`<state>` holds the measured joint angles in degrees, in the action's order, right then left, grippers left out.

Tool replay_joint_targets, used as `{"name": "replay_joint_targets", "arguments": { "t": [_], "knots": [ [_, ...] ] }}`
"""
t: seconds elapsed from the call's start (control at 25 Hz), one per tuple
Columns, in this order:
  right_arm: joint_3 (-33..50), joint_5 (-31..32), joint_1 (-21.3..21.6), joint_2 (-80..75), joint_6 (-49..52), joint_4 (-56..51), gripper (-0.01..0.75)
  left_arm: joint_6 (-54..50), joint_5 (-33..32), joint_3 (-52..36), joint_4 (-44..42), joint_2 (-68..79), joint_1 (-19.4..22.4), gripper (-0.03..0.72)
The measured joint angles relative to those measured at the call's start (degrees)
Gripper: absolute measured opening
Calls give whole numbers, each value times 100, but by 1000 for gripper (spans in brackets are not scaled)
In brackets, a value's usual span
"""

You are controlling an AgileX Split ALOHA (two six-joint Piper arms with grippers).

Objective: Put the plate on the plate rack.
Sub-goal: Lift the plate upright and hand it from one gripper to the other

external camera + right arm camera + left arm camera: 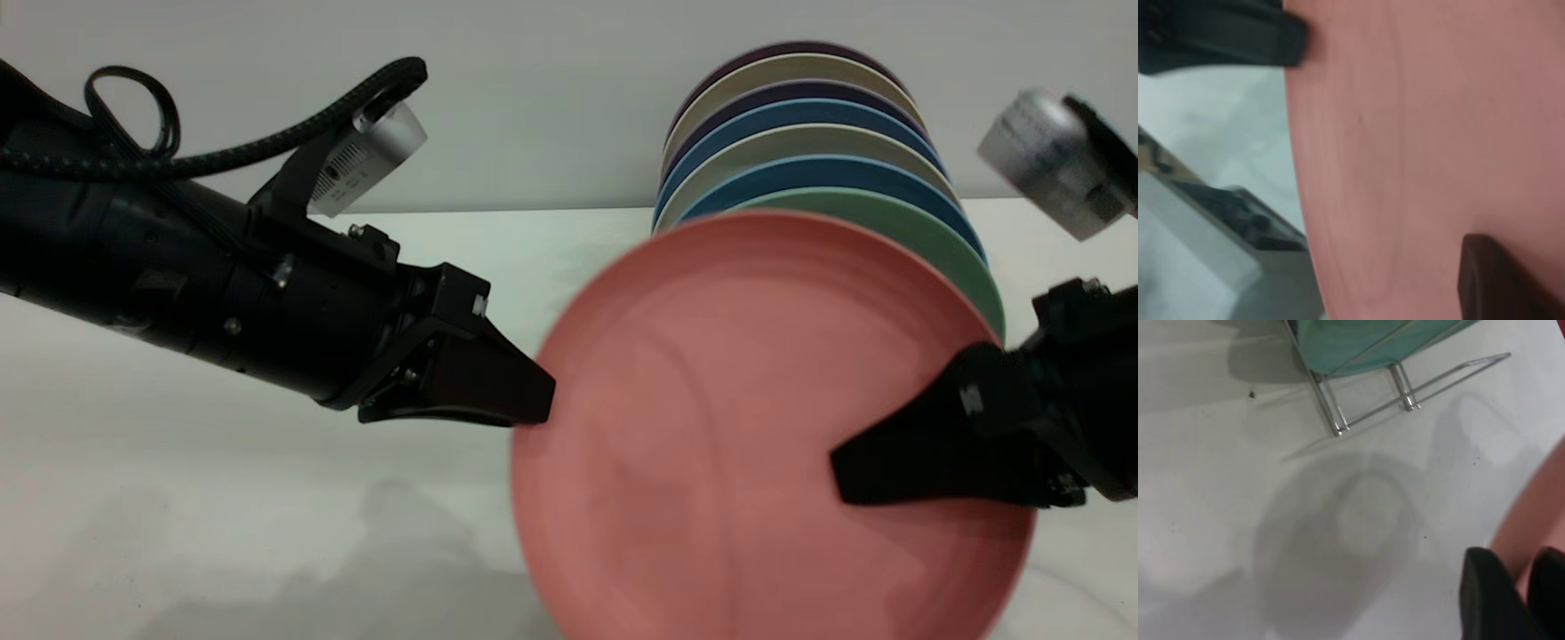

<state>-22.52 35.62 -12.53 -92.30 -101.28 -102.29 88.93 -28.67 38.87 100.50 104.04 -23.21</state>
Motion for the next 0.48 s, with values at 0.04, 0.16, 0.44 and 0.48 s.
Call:
{"name": "replay_joint_targets", "arguments": {
  "t": [0.04, 0.16, 0.44, 0.48],
  "knots": [
    [-15, -111, 0, 0, -43, 0, 136, -12, 17, 0, 0, 0, 0, 260],
    [-160, -325, 0, 0, -132, 27, 136, -86, 24, 0, 0, 0, 26, 414],
    [-746, -600, 0, 0, -167, 925, 136, -265, 15, -147, -171, -242, 454, 520],
    [-805, -633, 0, 7, -124, 1145, 136, -267, 9, -203, -217, -341, 533, 521]
  ]
}}
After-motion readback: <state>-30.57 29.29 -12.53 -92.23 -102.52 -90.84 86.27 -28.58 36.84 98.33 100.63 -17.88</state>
